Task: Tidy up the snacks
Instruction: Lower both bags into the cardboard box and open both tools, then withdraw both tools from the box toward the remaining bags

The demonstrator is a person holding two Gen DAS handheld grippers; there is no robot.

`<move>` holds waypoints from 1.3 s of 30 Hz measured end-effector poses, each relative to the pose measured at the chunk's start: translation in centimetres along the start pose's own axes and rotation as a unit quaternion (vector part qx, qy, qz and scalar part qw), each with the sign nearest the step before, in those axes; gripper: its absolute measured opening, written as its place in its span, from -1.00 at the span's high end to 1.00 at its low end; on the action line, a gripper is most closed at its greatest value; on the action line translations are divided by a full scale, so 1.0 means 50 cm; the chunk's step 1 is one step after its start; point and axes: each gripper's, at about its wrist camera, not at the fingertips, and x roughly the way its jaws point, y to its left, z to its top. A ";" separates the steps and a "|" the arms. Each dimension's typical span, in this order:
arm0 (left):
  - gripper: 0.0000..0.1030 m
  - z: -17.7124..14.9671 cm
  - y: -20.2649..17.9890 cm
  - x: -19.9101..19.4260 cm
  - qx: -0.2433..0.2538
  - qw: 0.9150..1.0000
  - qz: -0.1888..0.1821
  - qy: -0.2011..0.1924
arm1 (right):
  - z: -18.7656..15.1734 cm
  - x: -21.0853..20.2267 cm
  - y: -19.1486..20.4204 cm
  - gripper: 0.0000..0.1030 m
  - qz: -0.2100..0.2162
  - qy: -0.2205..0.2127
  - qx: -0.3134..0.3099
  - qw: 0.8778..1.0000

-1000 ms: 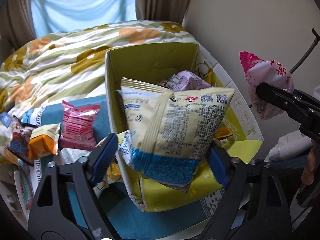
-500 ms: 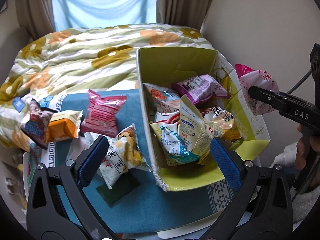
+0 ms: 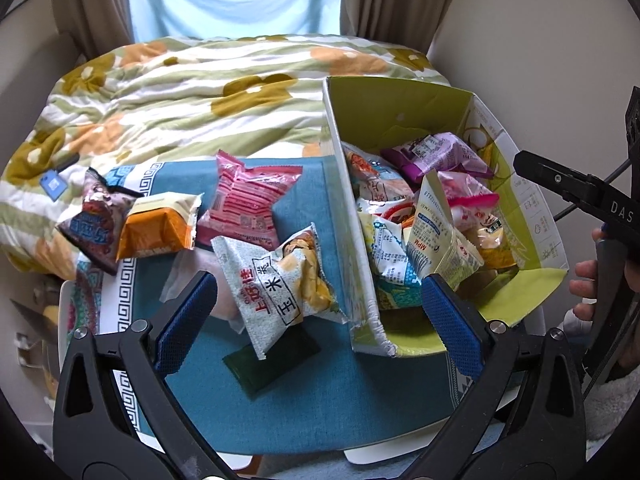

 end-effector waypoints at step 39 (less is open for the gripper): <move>-0.96 -0.134 0.339 -0.158 -0.146 0.984 0.071 -0.070 | -0.077 -0.073 0.246 -0.96 0.035 -0.012 -0.113 0.993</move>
